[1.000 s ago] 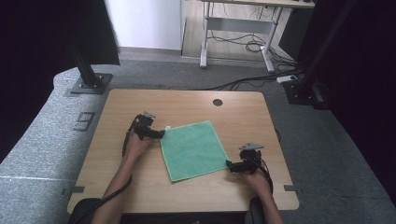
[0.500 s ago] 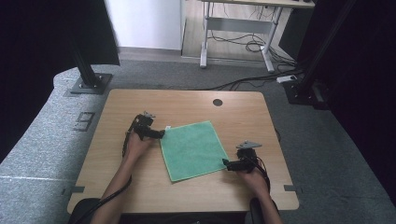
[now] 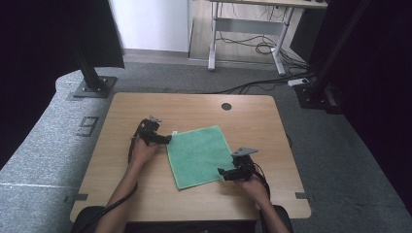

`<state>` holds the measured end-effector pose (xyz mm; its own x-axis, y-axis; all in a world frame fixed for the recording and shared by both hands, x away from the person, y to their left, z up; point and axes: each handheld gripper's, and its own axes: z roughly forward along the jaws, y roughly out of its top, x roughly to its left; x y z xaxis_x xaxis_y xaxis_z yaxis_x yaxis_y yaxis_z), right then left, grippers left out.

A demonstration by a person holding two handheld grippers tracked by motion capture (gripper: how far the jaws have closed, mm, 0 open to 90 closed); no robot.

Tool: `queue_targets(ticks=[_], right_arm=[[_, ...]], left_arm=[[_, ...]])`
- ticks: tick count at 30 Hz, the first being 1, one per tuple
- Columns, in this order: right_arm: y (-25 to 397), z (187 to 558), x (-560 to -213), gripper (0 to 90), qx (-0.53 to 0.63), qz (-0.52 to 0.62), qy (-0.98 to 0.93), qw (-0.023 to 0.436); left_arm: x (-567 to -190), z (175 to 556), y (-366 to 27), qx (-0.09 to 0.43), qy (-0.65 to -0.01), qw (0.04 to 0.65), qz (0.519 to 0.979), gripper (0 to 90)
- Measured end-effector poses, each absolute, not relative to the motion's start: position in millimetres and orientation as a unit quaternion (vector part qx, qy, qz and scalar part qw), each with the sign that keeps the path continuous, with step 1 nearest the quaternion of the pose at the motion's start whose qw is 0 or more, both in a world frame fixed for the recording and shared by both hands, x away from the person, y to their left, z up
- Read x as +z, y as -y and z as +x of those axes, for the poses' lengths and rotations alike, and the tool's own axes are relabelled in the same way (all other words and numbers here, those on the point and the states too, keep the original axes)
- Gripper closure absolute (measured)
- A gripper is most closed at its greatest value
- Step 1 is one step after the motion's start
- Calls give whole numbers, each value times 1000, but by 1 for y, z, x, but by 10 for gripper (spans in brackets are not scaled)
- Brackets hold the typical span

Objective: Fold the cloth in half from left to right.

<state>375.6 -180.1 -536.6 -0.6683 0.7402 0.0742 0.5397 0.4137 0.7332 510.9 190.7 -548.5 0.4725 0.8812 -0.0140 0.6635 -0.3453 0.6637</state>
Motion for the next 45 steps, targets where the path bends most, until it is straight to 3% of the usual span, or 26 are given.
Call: queue_targets(ticks=[18,35,40,45], right_arm=[[103,361,-532,143,385,289,-874,64],[43,340,-529,404,382,200,-902,9],[32,334,-527,486,379,176,-909,4],[25,331,-534,510,347,169,-922,22]], left_arm=[[-549,511,-190,178,-483,309,800,1],[-549,510,-190,178,-484,308,800,2],[-549,510,-190,178,-484,308,800,2],[-549,510,-190,178,-484,308,799,3]])
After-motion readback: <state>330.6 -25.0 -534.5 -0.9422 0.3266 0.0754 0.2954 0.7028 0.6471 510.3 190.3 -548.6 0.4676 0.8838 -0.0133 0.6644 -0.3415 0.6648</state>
